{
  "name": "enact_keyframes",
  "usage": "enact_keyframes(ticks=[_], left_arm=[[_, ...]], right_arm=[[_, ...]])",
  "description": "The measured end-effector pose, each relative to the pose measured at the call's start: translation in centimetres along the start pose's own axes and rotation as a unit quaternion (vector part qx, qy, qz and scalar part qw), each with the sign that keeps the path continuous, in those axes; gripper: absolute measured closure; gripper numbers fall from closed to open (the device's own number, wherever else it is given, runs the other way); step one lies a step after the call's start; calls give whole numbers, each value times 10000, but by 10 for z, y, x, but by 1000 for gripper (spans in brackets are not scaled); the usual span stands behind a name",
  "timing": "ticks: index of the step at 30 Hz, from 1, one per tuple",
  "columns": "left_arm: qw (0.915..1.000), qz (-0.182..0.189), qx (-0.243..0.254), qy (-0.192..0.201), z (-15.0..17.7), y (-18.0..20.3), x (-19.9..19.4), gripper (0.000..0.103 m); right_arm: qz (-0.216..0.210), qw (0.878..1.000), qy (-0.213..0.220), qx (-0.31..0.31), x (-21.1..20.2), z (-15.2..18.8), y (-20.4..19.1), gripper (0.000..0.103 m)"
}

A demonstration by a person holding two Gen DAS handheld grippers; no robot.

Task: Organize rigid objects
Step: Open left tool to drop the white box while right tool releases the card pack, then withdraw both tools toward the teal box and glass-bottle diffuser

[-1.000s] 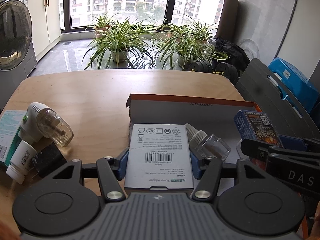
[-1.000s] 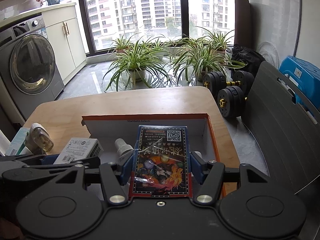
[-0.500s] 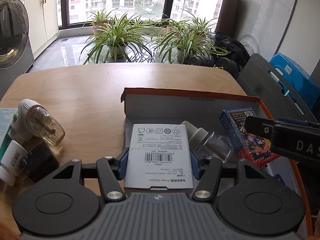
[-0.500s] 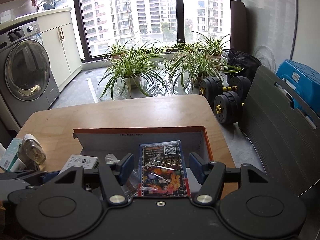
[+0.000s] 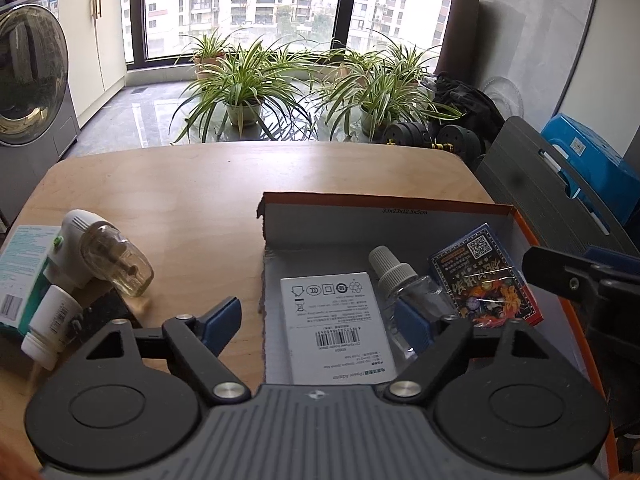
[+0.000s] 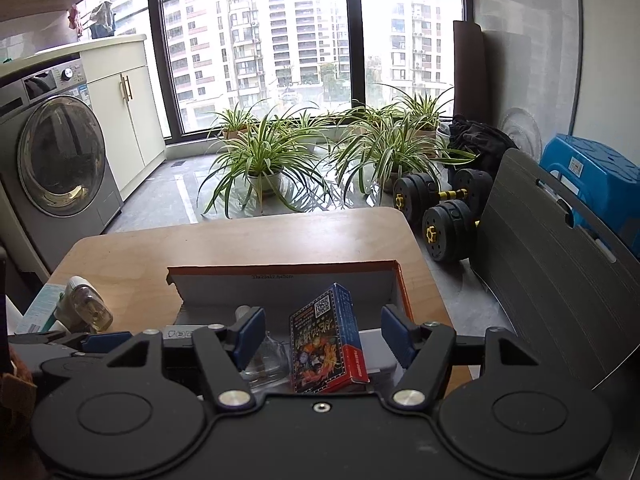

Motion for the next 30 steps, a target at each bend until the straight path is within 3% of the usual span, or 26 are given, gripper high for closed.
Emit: enact_keyframes(ticks=[5,15,30], left_arm=[[9999,-98,-76,114,-2,-8,-19,12],[9989,-316,-253,247,9,-36,-56,11],[9953,-586,-729,244,38,-95,-84,11]], right_arm=[[-10,10000,-6,8,-11,2,-11,22],[-247,9996,-147,-38,-28,21,-48,16],[-556,9972,-357,-338,-37,44,-105,16]])
Point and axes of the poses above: each gripper's, at about its wrist camera, not at the fingertips, and x roughly the way its jaws point, y to its right, z to its underside, the point moved 5 cm from there along x, roughly the way its jaws point, and after that the axes turned 4 degrees about -z, right-handed, at the moved point
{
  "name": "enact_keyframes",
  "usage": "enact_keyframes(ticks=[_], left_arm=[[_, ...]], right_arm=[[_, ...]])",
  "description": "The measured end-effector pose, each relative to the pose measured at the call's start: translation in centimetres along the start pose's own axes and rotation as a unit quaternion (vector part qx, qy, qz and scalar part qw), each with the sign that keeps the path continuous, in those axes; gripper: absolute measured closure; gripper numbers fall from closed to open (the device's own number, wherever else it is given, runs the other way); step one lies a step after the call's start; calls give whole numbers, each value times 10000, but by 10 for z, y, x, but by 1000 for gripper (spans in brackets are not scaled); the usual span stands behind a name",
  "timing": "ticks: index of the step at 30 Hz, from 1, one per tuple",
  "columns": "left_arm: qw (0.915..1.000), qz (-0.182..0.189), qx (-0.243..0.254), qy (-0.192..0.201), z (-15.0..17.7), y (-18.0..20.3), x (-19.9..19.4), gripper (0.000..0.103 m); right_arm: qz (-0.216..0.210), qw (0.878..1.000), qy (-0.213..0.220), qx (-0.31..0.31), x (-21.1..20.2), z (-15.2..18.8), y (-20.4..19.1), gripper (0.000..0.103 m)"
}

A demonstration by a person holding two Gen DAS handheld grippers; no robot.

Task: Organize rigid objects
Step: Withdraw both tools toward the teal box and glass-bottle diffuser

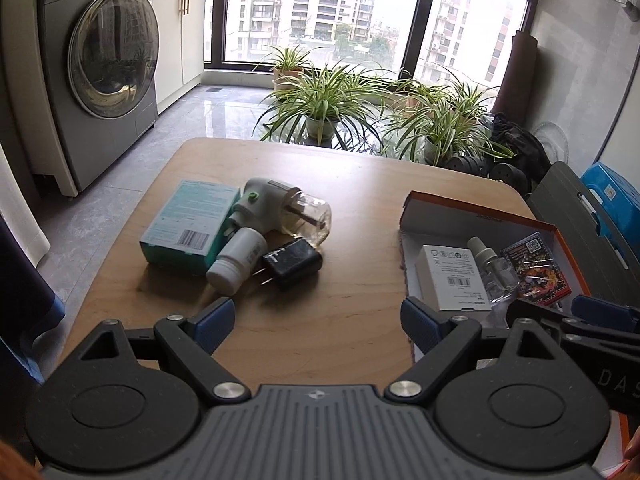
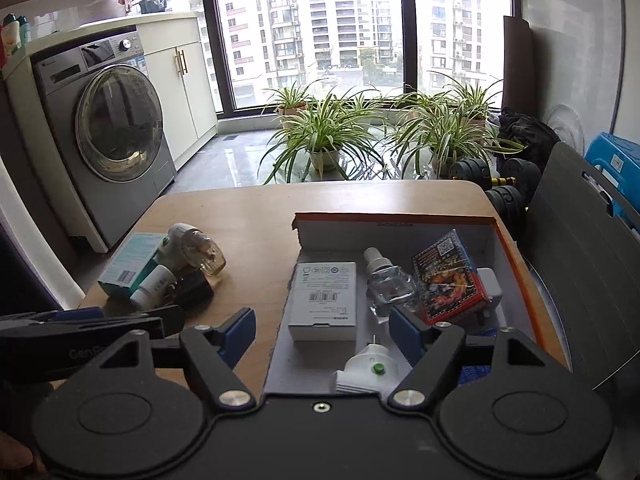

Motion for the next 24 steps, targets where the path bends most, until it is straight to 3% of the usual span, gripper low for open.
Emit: enact_keyframes(ticks=[15,24], left_arm=[[9981,-401,-471,-57,13,-72,1,10],[9974,-560,-461,-52,-7,-99,23,10]], right_arm=[[-272,9988,-210,-341,13,10,-41,16],[-277,9985,-271,-393,21,11,-44,16]])
Point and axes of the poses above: each gripper's, at about its wrist camera, not at the fingertips, and x roughly the way its jaws point, y to its right, z to its underside, the point moved 5 cm from there along x, roughly the way its jaws point, and after that the axes turned 4 degrees about -z, right-handed, at the moved point
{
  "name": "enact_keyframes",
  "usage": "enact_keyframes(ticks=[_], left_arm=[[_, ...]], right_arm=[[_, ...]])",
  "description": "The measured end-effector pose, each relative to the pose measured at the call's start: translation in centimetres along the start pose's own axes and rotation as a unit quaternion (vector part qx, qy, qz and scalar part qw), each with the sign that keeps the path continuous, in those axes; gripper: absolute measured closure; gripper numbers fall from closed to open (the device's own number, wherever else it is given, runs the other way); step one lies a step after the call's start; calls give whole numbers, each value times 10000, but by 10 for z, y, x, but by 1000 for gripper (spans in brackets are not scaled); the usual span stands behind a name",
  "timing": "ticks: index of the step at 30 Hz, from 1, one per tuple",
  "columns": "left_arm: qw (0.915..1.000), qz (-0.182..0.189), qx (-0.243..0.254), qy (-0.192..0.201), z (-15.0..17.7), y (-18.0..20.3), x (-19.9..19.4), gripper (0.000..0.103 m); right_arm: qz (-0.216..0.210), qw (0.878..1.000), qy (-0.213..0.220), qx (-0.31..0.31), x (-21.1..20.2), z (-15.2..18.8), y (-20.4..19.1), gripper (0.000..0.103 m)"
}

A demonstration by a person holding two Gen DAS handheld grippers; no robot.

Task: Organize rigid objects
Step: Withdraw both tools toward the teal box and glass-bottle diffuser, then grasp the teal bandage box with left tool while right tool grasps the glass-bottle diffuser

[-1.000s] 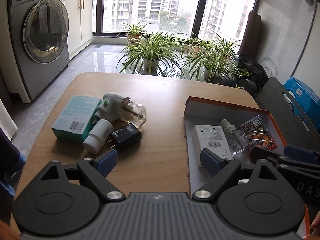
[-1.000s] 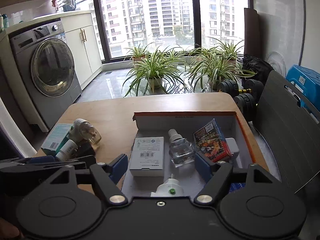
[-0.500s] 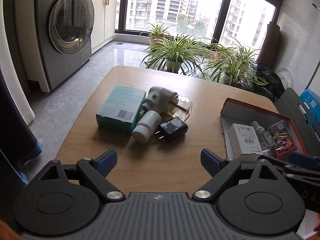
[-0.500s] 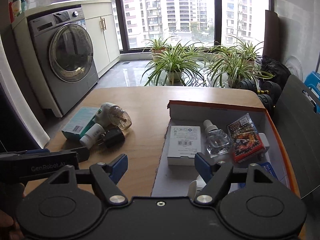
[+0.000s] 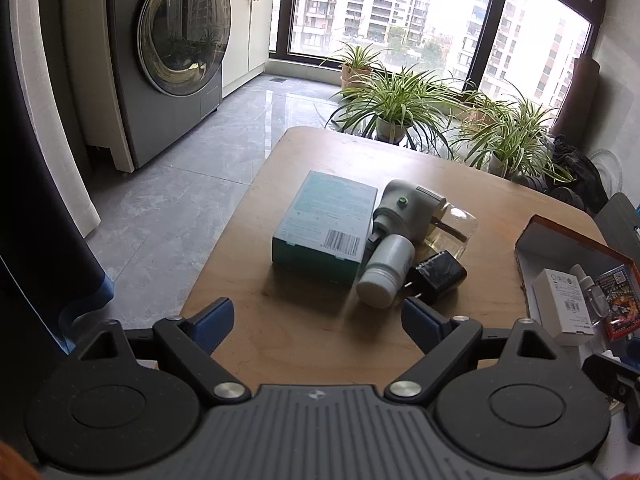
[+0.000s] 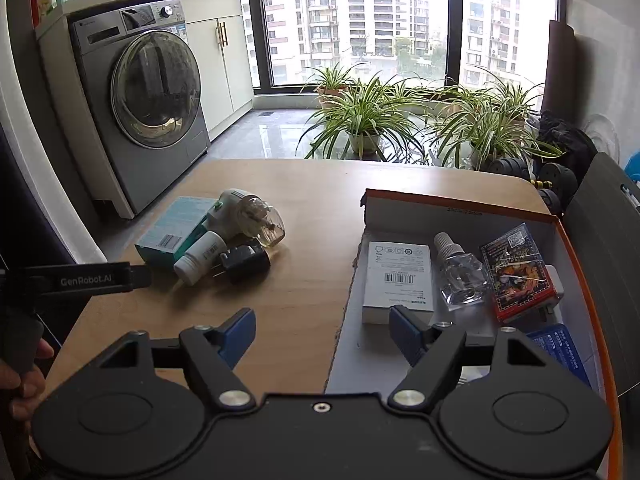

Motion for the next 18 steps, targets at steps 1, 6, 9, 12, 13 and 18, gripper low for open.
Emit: enact_keyframes(ticks=[1,6,9,12,13,18], left_arm=[[10000,-9,31,9,-3,0,4,9],[9998,29,184,-103,-16,2,29,8],[9994,-4,317,-132,-25,4,44,8],[9985,-52,500,-221,-32,3,61,8],[9984,-31,527,-222,-34,2,66,8],[9970,36,724,-254,-37,0,83,5]], right_arm=[[-8,10000,-5,-1,1,0,0,16],[-20,10000,-49,-72,8,-2,-2,16],[-14,9999,-73,-114,13,-4,-3,16],[-3,9999,-72,-145,16,-8,-3,16],[3,9999,-70,-153,17,-9,-2,16],[18,9999,-86,-137,26,-15,0,16]])
Point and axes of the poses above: each gripper's, at about its wrist camera, not at the fingertips, and x roughly the way its jaws point, y to its right, z to its underside, the point moved 5 cm from there along x, roughly the way its jaws point, and after that the axes turned 4 degrees about -z, right-handed, at the moved point
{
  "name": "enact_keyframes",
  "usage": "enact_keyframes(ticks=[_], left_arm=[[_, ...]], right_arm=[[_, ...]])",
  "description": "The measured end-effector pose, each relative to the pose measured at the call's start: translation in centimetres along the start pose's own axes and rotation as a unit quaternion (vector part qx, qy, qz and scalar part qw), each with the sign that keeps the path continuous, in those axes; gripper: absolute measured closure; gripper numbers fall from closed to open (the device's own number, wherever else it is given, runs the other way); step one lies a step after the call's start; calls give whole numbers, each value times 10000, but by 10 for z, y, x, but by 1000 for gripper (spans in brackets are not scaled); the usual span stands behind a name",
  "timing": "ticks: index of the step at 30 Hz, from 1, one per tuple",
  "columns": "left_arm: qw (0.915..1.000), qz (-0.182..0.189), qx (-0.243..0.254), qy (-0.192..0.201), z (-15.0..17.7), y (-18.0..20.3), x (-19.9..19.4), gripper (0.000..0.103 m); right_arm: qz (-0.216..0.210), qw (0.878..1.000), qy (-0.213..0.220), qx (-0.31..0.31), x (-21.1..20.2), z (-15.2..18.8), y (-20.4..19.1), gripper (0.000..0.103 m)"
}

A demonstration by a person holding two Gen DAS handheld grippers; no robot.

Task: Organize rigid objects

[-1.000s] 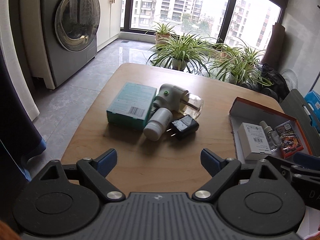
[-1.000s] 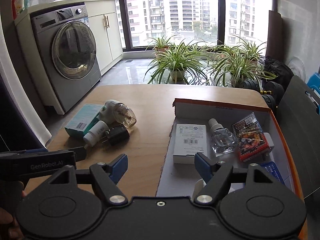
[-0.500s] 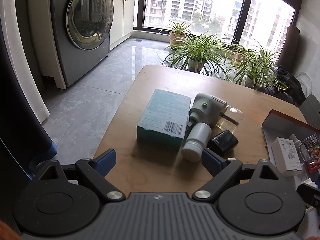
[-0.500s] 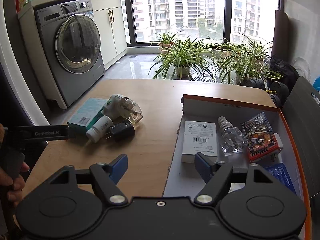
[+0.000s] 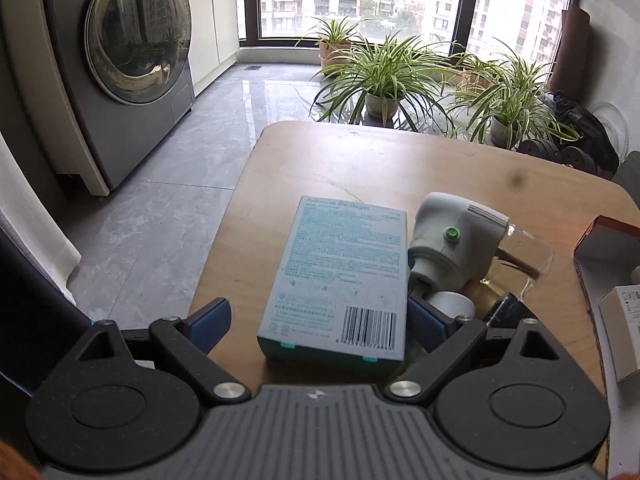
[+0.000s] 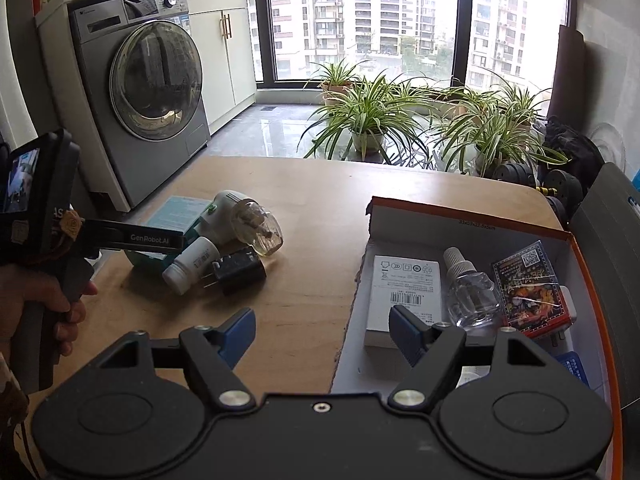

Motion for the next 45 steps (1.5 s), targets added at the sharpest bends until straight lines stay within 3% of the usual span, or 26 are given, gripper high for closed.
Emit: enact_keyframes(ticks=[7,9,10,11,14,21,26,30,35,37,38,45], left_arm=[[9998,32,205,11,-2,-1,16,7],[9995,89,260,152,-4,0,15,16],[9990,148,331,243,-6,2,14,28],[9987,182,385,289,-6,3,13,32],[9983,336,349,335,-4,0,10,32],[9990,318,17,317,1,-20,-5,31],[9982,398,-169,422,-1,-27,-13,31],[9979,426,-209,448,-3,-27,-10,31],[9976,477,-187,467,-3,-22,-6,31],[9975,493,-193,478,-3,-21,-6,31],[9973,501,-210,489,-3,-21,-5,31],[9968,528,-197,569,-3,-17,-10,31]], right_arm=[[-127,9996,-61,-256,20,-11,-5,16],[-238,9991,-57,-346,28,-18,-9,16],[-309,9987,-48,-403,32,-22,-11,16],[-392,9981,-54,-478,37,-27,-13,16],[-625,9948,-97,-796,55,-42,-24,16],[-959,9822,-460,-1549,110,-72,-47,15],[-1277,9759,-781,-1590,146,-81,-56,15],[-1162,9704,-1103,-1809,169,-77,-56,15],[-1360,9693,-1120,-1715,182,-77,-59,16],[-1424,9701,-1011,-1683,180,-76,-61,26],[-1406,9724,-967,-1592,179,-77,-60,37],[-1417,9821,-645,-1063,164,-73,-50,39]])
Point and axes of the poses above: each gripper's, at about its wrist camera, not at the fingertips, and x roughly the way its jaws point, y to its right, z to its underside, the point moved 5 cm from there along x, roughly the way its jaws point, and after that the axes turned 4 degrees about -z, right-handed, at the moved point
